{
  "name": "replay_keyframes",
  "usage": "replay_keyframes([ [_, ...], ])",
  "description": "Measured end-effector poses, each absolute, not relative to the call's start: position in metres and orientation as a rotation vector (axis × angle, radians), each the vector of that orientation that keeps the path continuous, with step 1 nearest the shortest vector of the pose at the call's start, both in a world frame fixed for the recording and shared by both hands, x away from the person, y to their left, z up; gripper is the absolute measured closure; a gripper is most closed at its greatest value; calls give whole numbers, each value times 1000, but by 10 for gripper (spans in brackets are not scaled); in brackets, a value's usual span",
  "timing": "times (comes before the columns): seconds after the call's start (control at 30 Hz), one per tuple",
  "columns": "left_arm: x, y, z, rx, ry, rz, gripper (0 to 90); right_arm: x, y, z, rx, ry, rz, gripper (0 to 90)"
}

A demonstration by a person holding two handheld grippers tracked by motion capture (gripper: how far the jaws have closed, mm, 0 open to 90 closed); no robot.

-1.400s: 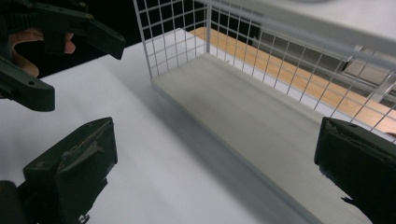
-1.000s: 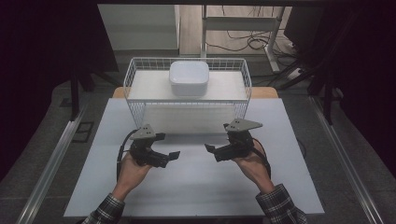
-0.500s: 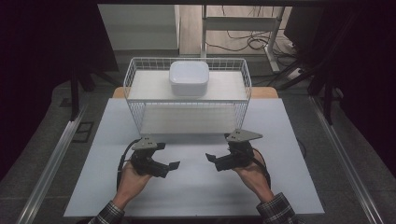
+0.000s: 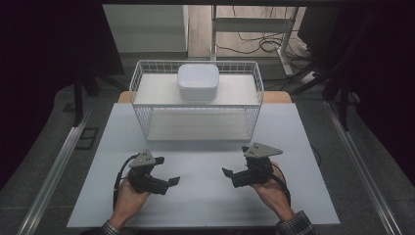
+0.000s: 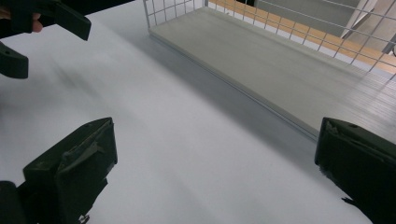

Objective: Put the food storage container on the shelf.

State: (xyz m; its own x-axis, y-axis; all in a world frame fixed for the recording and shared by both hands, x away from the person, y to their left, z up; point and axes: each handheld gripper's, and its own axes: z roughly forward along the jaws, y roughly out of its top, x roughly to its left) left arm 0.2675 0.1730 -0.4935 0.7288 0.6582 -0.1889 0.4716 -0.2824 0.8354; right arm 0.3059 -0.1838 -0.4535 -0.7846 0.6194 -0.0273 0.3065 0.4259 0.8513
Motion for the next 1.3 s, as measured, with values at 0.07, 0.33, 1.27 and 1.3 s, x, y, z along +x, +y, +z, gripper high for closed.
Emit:
replay_keyframes([
  [0.07,266,174,-494,1934,870,238,43,304,-185,-454,796,2349,1297,0],
  [0.33,256,185,-498,1927,900,251,46,295,-200,-458,822,2336,1288,0],
  [1.27,221,219,-526,1974,1011,283,35,274,-249,-487,981,2322,1182,0],
  [1.3,220,220,-527,1975,1014,280,35,273,-250,-488,984,2326,1171,0],
])
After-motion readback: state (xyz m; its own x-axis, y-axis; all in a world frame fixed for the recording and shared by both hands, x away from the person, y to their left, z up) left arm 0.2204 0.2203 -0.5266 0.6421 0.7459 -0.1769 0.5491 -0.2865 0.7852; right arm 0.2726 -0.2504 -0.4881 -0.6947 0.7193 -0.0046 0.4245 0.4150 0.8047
